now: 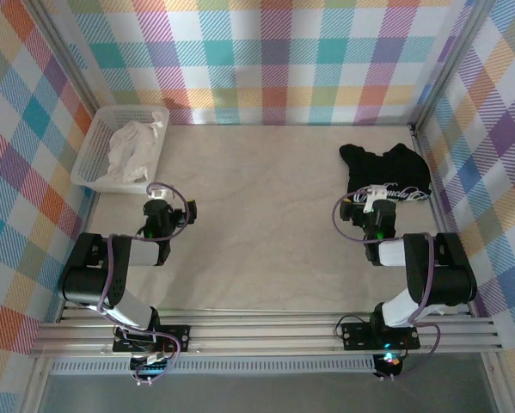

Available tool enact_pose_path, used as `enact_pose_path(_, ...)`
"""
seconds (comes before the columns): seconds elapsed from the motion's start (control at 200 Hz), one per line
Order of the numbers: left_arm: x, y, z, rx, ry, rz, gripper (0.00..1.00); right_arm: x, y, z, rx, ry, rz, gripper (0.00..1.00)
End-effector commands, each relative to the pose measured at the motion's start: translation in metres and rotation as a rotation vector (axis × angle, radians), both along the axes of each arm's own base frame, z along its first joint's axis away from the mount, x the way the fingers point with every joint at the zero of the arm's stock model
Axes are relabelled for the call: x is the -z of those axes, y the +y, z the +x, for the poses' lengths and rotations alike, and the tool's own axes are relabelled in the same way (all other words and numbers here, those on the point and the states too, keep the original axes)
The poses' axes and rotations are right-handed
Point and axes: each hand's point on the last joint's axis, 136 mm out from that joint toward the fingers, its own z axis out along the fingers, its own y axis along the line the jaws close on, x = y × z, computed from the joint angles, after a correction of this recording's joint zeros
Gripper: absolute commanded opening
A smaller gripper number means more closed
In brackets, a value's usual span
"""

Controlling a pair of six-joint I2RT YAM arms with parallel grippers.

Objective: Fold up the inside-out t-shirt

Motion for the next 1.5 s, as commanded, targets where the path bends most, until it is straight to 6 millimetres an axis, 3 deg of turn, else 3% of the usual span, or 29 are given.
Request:
enact_pose_path(0.0, -0.003, 0.003, 0.002, 0.002, -0.016, 0.009, 1.0, -0.02, 0.003, 0.01, -0.019, -0.066, 0.004, 1.0)
enact_pose_path(0.985, -0.006, 0.008, 0.003, -0.019, -0.008, 0.001, 1.0, -0.025, 0.003, 0.01, -0.015, -0.072, 0.004, 1.0)
enact_pose_path(1.14, -0.045, 0.023, -0.005, -0.126, 0.032, -0.017, 1.0, -0.062, -0.007, -0.006, 0.051, -0.063, 0.023, 1.0)
enact_pose_path(1.29, -0.104, 0.026, -0.026, -0.224, -0.042, -0.226, 1.0, -0.118, -0.002, -0.032, 0.059, -0.168, 0.156, 1.0)
enact_pose_path(1.35, -0.124, 0.018, -0.033, -0.202, -0.052, -0.3, 0.99, -0.136, 0.002, -0.041, 0.057, -0.194, 0.225, 1.0)
enact_pose_path(1.39, -0.137, 0.012, -0.035, -0.174, -0.066, -0.334, 0.98, -0.148, 0.01, -0.045, 0.018, -0.21, 0.283, 1.0)
enact_pose_path(1.495, -0.164, 0.015, -0.035, -0.195, -0.095, -0.367, 0.98, -0.171, 0.056, -0.049, -0.168, -0.209, 0.403, 0.94)
